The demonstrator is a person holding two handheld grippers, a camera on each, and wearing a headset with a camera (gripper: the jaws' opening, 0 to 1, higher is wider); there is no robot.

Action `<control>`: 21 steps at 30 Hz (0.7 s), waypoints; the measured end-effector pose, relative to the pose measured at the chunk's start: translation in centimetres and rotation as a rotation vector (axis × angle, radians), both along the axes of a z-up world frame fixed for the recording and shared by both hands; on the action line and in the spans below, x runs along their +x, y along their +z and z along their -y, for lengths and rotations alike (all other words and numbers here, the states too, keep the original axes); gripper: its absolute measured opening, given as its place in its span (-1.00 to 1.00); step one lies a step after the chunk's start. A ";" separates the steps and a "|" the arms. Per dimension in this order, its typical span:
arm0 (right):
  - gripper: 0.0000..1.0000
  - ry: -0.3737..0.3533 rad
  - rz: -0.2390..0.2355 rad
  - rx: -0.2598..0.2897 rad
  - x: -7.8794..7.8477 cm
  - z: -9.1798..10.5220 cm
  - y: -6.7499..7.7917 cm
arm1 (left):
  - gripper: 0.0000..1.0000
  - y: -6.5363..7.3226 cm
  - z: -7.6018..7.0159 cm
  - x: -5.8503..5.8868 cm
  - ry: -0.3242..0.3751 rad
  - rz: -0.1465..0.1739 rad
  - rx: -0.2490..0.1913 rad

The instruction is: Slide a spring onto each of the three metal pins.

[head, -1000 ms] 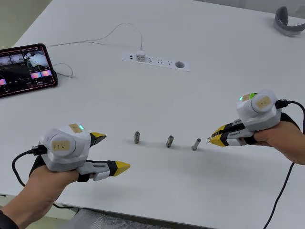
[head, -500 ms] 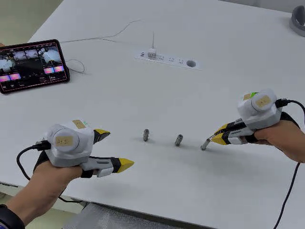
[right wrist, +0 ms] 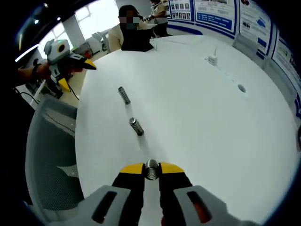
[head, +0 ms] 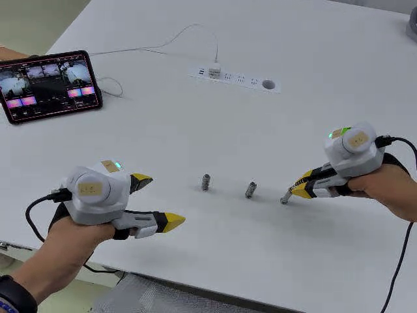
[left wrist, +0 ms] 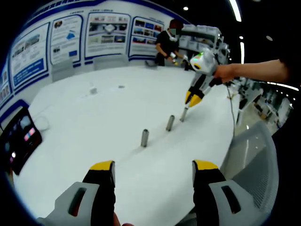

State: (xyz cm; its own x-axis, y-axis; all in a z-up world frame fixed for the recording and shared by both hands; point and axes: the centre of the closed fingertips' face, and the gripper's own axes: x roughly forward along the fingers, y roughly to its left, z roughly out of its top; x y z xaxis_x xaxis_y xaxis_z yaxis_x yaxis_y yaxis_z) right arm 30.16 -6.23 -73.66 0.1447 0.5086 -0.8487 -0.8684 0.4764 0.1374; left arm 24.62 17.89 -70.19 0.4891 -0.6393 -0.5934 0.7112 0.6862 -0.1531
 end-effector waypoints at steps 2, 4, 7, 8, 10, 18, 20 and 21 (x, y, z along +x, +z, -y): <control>-0.74 0.008 0.001 -0.009 0.0 0.0 -0.2 | 0.35 -0.1 0.0 0.0 -0.001 -0.001 0.000; -0.74 0.015 0.003 -0.013 0.0 -0.2 -0.3 | 0.35 -0.1 0.1 -0.1 -0.001 -0.004 0.000; -0.74 0.020 0.004 -0.015 0.2 -0.3 -0.4 | 0.36 -0.2 0.0 -0.1 0.000 -0.005 0.000; -0.74 0.024 0.001 -0.021 0.2 -0.4 -0.6 | 0.36 -0.2 0.0 -0.1 0.000 -0.005 0.000; -0.74 0.037 0.006 -0.033 0.3 -0.4 -0.9 | 0.36 -0.1 0.0 0.0 0.001 -0.004 0.000; -0.74 0.058 0.007 -0.048 0.3 -0.7 -1.6 | 0.38 0.1 -0.2 0.3 0.014 0.000 0.001; -0.74 0.063 0.010 -0.049 0.2 -0.7 -1.7 | 0.39 0.2 -0.3 0.4 0.018 0.003 0.000; -0.74 0.063 0.010 -0.051 0.2 -0.7 -1.8 | 0.39 0.1 -0.3 0.4 0.019 0.002 -0.002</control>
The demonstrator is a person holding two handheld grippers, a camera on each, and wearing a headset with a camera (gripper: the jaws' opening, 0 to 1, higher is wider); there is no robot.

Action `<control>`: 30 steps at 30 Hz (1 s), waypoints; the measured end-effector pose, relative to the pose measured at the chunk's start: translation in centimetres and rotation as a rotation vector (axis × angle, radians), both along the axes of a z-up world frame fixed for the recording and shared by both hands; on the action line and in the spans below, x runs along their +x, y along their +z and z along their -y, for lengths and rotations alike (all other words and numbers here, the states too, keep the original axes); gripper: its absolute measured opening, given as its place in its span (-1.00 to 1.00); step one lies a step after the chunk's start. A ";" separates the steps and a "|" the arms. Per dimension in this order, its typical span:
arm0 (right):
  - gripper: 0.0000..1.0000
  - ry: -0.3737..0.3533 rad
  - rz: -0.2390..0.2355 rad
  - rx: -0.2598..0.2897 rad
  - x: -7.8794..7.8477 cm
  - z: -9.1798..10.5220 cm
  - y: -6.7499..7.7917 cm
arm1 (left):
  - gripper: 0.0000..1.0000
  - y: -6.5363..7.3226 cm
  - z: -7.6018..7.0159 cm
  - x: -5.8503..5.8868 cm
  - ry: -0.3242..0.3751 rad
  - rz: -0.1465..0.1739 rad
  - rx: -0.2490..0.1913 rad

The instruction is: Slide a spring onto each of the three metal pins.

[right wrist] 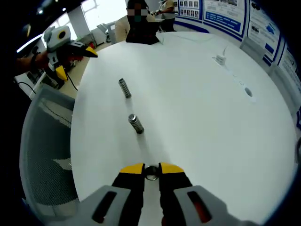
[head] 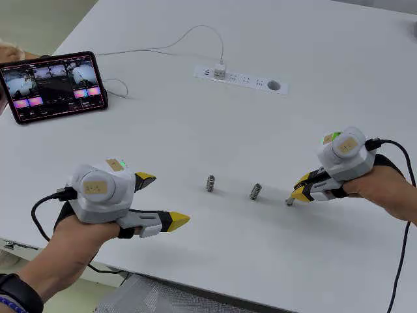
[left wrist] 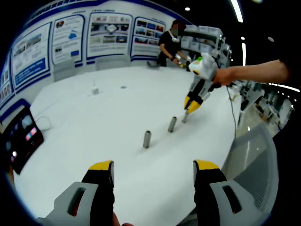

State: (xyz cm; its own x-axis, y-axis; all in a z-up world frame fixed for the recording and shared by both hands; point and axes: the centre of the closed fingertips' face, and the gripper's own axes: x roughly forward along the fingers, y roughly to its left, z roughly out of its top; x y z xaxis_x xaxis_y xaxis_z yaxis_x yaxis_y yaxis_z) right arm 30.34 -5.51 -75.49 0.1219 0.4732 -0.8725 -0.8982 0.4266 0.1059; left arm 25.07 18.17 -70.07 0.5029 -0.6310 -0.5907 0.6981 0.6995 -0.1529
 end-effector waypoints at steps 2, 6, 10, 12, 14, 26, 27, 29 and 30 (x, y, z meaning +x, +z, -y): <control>-0.74 0.003 0.001 -0.007 -0.1 0.0 -0.2 | 0.39 0.0 0.0 0.1 0.002 0.000 0.002; -0.74 0.006 0.002 -0.009 -0.1 0.1 -0.5 | 0.39 0.0 0.0 0.1 -0.001 0.001 0.001; -0.74 0.001 0.002 -0.014 -0.1 0.1 -1.1 | 0.39 0.0 0.0 0.1 -0.002 0.000 0.001; -0.74 0.003 0.004 -0.015 -0.1 0.1 -1.2 | 0.40 0.0 0.1 0.2 -0.001 0.001 0.001; -0.74 0.011 0.008 -0.023 -0.1 0.1 -1.7 | 0.40 0.0 0.1 0.2 -0.002 0.001 0.001; -0.73 0.023 0.007 -0.035 0.3 0.3 -3.1 | 0.42 0.5 0.2 0.6 0.012 -0.005 -0.018; -0.73 0.023 0.005 -0.036 0.3 0.3 -3.3 | 0.43 0.5 0.2 0.7 0.014 -0.002 -0.018; -0.73 0.022 0.004 -0.038 0.3 0.4 -3.4 | 0.43 0.6 0.2 0.7 0.014 0.000 -0.023; -0.73 0.022 0.004 -0.038 0.3 0.4 -3.4 | 0.42 0.6 0.2 0.8 0.014 0.001 -0.022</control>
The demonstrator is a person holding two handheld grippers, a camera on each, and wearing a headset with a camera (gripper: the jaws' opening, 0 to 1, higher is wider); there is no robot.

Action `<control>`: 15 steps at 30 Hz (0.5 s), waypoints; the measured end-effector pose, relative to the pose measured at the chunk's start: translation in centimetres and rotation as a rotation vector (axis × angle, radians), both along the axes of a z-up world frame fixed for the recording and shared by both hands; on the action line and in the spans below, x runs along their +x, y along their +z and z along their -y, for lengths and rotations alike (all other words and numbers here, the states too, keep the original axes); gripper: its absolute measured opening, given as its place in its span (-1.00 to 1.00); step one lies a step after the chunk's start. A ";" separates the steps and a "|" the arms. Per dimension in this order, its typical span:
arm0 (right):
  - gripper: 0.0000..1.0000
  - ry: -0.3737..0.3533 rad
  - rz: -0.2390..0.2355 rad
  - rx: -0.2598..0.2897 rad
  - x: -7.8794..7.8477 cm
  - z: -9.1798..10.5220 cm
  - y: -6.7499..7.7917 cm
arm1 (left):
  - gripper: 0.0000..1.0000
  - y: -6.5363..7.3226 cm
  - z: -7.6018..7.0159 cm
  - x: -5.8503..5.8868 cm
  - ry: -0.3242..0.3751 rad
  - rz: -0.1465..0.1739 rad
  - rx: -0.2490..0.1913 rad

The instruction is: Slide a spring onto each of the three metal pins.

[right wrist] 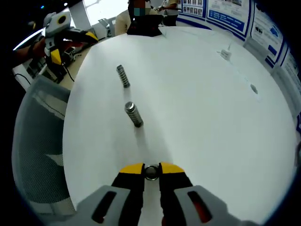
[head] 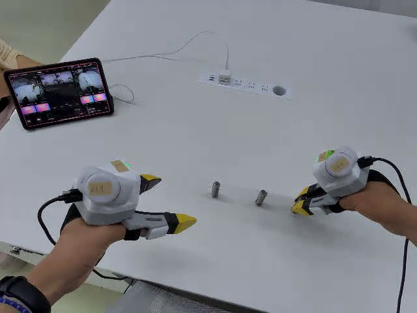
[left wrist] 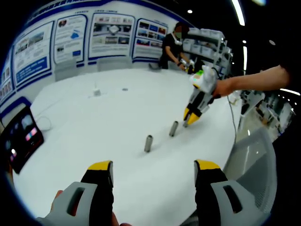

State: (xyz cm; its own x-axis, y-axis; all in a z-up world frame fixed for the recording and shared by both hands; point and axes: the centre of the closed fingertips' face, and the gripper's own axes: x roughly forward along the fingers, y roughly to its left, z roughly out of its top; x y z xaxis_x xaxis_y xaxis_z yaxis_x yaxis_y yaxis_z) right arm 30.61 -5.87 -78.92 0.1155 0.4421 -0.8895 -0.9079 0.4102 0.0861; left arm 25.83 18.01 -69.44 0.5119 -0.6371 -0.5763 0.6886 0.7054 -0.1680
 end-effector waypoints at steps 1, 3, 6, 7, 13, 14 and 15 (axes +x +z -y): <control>-0.73 -0.001 0.000 0.000 0.0 0.0 0.0 | 0.43 0.0 0.0 0.0 0.000 0.000 -0.001; -0.72 -0.003 -0.003 0.001 -0.1 0.0 -0.1 | 0.43 0.1 0.0 0.0 0.001 -0.001 -0.004; -0.72 -0.006 -0.004 0.000 -0.2 0.0 -0.2 | 0.44 0.1 0.1 0.0 0.000 -0.004 -0.008; -0.71 -0.009 -0.005 0.003 -0.2 0.0 -0.2 | 0.44 0.1 0.1 0.0 -0.002 -0.006 -0.010; -0.65 -0.011 -0.010 0.001 -0.3 -0.1 -0.3 | 0.49 0.1 0.1 0.1 0.003 -0.011 -0.008; -0.64 -0.012 -0.011 0.002 -0.3 -0.1 -0.3 | 0.50 0.1 0.1 0.1 0.004 -0.012 -0.011; -0.63 -0.013 -0.011 0.005 -0.3 -0.1 -0.2 | 0.50 0.2 0.1 0.1 0.006 -0.010 -0.013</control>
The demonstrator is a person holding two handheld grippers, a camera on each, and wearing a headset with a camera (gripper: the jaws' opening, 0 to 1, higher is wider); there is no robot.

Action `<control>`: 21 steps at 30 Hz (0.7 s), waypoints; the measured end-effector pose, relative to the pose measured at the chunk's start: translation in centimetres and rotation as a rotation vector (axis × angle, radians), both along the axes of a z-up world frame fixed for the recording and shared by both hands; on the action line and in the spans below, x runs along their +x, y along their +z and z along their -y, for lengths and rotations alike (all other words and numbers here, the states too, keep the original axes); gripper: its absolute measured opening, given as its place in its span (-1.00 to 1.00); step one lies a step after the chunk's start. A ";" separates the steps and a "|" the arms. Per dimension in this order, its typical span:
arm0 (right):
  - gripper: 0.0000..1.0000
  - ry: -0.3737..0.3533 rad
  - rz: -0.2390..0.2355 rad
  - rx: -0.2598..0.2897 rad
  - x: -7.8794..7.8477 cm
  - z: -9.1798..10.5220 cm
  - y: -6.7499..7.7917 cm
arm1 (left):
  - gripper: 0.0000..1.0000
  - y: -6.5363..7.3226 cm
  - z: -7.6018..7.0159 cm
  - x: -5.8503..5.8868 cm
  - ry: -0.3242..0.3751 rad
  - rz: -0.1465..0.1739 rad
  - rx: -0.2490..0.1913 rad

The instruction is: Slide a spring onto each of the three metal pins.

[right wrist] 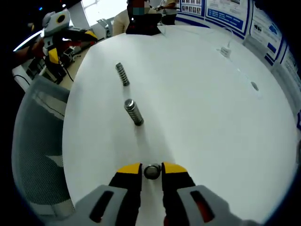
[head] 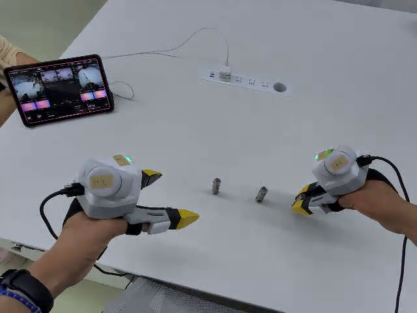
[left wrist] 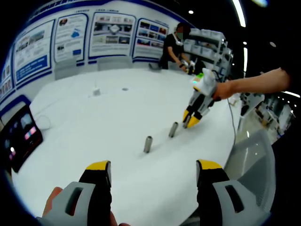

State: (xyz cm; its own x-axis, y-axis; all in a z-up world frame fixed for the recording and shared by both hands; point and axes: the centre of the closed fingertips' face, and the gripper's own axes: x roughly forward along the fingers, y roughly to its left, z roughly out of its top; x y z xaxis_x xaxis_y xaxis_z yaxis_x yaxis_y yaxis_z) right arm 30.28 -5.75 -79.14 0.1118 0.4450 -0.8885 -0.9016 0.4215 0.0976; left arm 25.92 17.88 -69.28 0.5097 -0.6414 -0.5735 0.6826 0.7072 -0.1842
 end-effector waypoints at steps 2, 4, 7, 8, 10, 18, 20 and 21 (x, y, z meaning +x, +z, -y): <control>-0.56 -0.004 -0.001 0.005 -0.1 0.0 0.2 | 0.51 0.0 0.0 0.1 0.002 -0.001 -0.002; -0.53 -0.016 0.006 0.011 -0.1 0.2 0.5 | 0.52 0.1 0.1 0.1 0.003 -0.001 -0.005; -0.41 -0.061 -0.003 0.030 -0.5 0.4 1.0 | 0.55 0.1 0.2 0.2 0.004 -0.003 -0.008; -0.39 -0.074 0.003 0.036 -0.5 0.5 1.1 | 0.54 0.0 0.2 0.3 0.004 -0.003 -0.008; -0.29 -0.096 0.011 0.051 -0.7 0.7 1.5 | 0.56 0.0 0.3 0.3 0.003 -0.014 -0.014; 0.11 -0.237 0.010 0.104 -0.9 2.6 2.0 | 0.56 -0.3 1.1 0.2 -0.021 -0.021 -0.022; 0.16 -0.267 0.012 0.122 -1.3 2.8 2.3 | 0.57 -0.3 1.3 0.1 -0.027 -0.024 -0.023; 0.16 -0.288 0.007 0.136 -1.4 2.8 2.5 | 0.57 -0.3 1.4 0.1 -0.029 -0.025 -0.023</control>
